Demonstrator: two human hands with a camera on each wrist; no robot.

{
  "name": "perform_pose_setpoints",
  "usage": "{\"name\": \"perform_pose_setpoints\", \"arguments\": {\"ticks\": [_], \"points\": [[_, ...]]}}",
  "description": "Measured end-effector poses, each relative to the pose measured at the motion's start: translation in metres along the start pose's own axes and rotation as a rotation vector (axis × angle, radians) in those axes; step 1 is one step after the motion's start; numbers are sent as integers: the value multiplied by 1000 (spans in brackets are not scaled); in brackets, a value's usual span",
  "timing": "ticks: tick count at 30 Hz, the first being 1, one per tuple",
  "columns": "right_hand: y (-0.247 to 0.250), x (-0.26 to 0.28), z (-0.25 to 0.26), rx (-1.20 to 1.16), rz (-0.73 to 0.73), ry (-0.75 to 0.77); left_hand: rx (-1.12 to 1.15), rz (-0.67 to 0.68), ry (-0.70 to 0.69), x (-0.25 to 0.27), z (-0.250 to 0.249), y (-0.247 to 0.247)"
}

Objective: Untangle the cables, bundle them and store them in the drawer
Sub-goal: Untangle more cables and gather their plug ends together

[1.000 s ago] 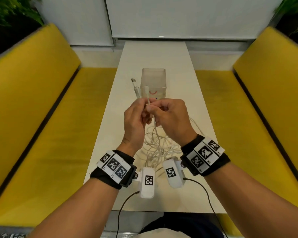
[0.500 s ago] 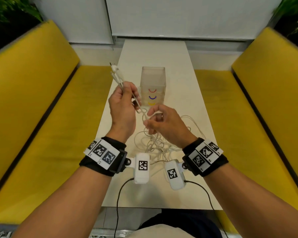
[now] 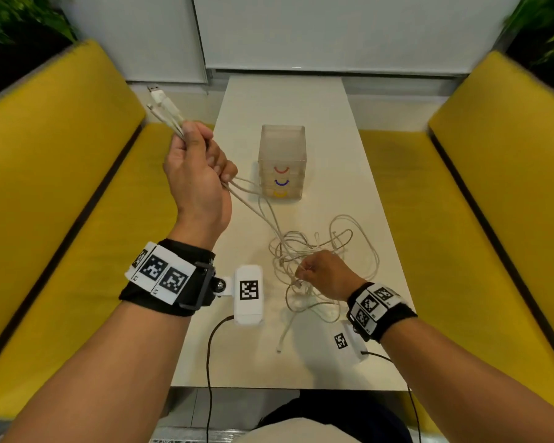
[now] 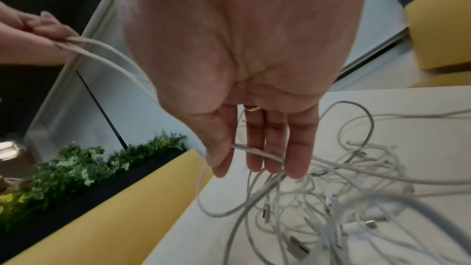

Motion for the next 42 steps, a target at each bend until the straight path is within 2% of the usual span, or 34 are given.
{"name": "perform_pose_setpoints", "arguments": {"ticks": [5, 10, 16, 22, 24, 27, 31, 35, 38, 42], "points": [[14, 7, 29, -41, -20, 102, -81, -29, -9, 1, 4, 4], [59, 16, 94, -383, -166, 218, -109, -42, -3, 2, 9, 4], [113, 35, 156, -576, -289, 402, -116, -42, -6, 2, 8, 4], [139, 53, 187, -874, -362, 673, -114, -41, -6, 1, 6, 6], [137, 48, 183, -893, -362, 695, -109, -38, -7, 1, 7, 6], [118, 28, 150, -757, -366, 545, -95, -33, -4, 2, 8, 6], [84, 6, 80, -440, -396, 263, -79, -44, 12, 1, 8, 9], [55, -8, 10, -256, -405, 35, -49, -86, 35, -4, 5, 16], [41, -8, -25, -50, -328, -132, -32, -125, 43, -5, 4, 20], [20, 2, -58, 96, -160, -267, 7, -158, 28, -6, -2, 24]]}}
Point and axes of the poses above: each hand's wrist, its own x-axis away from the middle knuckle, its own y-axis out of the back of the hand, z = x × y, the point moved 4 cm from there along -x, towards the middle knuckle, and after that the axes turned 15 degrees about -x, right-handed, at the moved point
